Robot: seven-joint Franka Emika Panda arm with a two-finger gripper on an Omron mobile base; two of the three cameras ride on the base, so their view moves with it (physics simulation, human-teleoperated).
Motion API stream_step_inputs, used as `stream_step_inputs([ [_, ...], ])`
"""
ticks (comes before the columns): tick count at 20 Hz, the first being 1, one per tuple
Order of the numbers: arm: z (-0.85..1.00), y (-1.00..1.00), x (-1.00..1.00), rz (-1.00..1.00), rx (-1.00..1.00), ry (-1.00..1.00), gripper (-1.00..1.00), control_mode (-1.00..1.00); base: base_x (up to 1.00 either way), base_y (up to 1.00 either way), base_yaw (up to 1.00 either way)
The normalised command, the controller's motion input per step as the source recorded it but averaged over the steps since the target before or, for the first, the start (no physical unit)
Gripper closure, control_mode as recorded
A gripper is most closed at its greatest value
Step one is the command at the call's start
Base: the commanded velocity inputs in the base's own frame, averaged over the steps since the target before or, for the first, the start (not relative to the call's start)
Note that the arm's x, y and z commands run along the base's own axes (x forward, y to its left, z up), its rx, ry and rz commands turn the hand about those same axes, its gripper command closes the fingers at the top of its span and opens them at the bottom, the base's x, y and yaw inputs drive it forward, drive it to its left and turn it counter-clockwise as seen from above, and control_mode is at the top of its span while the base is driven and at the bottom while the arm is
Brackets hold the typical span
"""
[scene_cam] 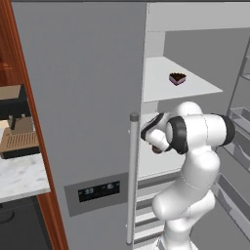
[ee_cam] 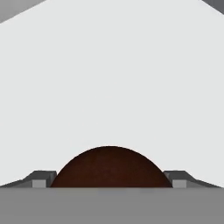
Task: Take the cake and cupcake from the fridge and place them on the empty tray on the dining counter.
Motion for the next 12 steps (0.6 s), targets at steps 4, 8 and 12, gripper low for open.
stream_step_inputs([
  [4, 0.17, -0.19, -0.75, 0.0, 0.02, -0.09, 1.0, -1.0, 0.0, 0.0, 0.0],
  [8, 0.58, -0.12, -0.81, 0.0, 0.03, 0.0, 1.0, -1.0, 0.0, 0.0, 0.0],
  [12, 0.94, -0.01, -0.56, 0.0, 0.0, -0.03, 1.0, -1.0, 0.0, 0.0, 0.0],
])
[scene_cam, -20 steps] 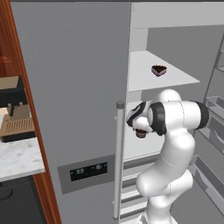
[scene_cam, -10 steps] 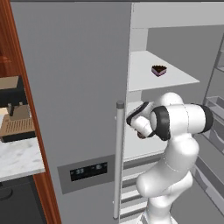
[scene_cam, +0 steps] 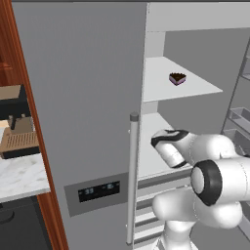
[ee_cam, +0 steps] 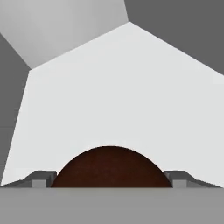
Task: Take the cake and cupcake from the fridge and place them on the empty tray on the dining counter.
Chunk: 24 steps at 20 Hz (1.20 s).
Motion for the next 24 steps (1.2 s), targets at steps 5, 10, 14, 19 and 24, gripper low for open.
stream_step_inputs([
  [5, 1.0, -0.04, -0.12, 0.0, 0.01, 0.0, 1.0, -1.0, 0.0, 0.0, 0.0],
  [10, 1.0, -0.11, -0.34, 0.0, 0.09, 0.29, 1.0, -1.0, 0.0, 0.0, 0.0],
  [14, 0.95, -0.01, -0.48, 0.0, 0.04, 0.49, 1.0, -1.0, 0.0, 0.0, 0.0],
  [19, 0.62, 0.0, -0.89, 0.01, 0.0, 0.19, 1.0, -1.0, 0.0, 0.0, 0.0],
  [24, 0.4, 0.0, -0.98, 0.13, 0.0, -0.04, 1.0, -1.0, 0.0, 0.0, 0.0],
])
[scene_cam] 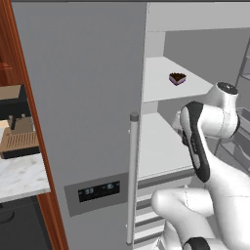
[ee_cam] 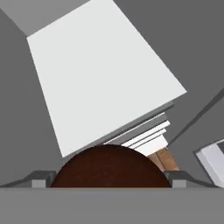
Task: Take the cake and cupcake from the fridge and place them on the empty tray on the dining counter.
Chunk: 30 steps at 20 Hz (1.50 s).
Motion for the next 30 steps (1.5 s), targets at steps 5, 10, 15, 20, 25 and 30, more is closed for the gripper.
stream_step_inputs([
  [5, 0.64, 0.07, -1.0, 0.16, -0.02, -0.01, 1.0, -1.0, 0.0, 0.0, 0.0],
  [10, 0.69, 0.13, -0.97, 0.13, -0.06, -0.03, 1.0, -1.0, 0.0, 0.0, 0.0],
  [15, 0.37, 0.01, -0.38, 0.05, 0.0, -0.01, 1.0, 1.0, -0.6, 0.0, 0.07],
  [20, 0.0, 0.0, 0.0, 0.0, 0.0, 0.0, 1.0, 1.0, -1.0, 0.26, 0.12],
  [25, 0.0, 0.0, 0.0, 0.0, 0.0, 0.0, 1.0, 1.0, -1.0, 0.92, 0.06],
  [30, 0.0, 0.0, 0.0, 0.0, 0.0, 0.0, 1.0, 1.0, -0.34, 0.67, 0.68],
])
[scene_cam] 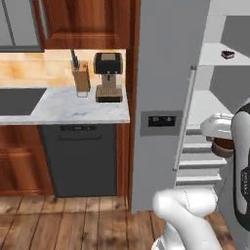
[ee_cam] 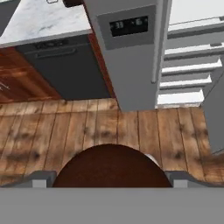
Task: Take the cake and cupcake from the fridge and place them on the empty tray on the dining counter.
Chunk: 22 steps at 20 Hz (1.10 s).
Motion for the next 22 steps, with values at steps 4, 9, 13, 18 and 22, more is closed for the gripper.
stream_step_inputs([
  [4, 0.0, 0.0, 0.0, 0.0, 0.0, 0.0, 1.0, 1.0, 0.0, 0.08, 1.0],
  [9, 0.0, 0.0, 0.0, 0.0, 0.0, 0.0, 1.0, 1.0, 0.0, 0.07, 1.0],
  [13, 0.0, 0.0, 0.0, 0.0, 0.0, 0.0, 1.0, 1.0, 0.0, 0.04, 1.0],
  [18, 0.0, 0.0, 0.0, 0.0, 0.0, 0.0, 1.0, 1.0, 0.0, 0.0, 1.0],
  [22, 0.0, 0.0, 0.0, 0.0, 0.0, 0.0, 1.0, 1.0, 0.14, 0.04, 0.98],
])
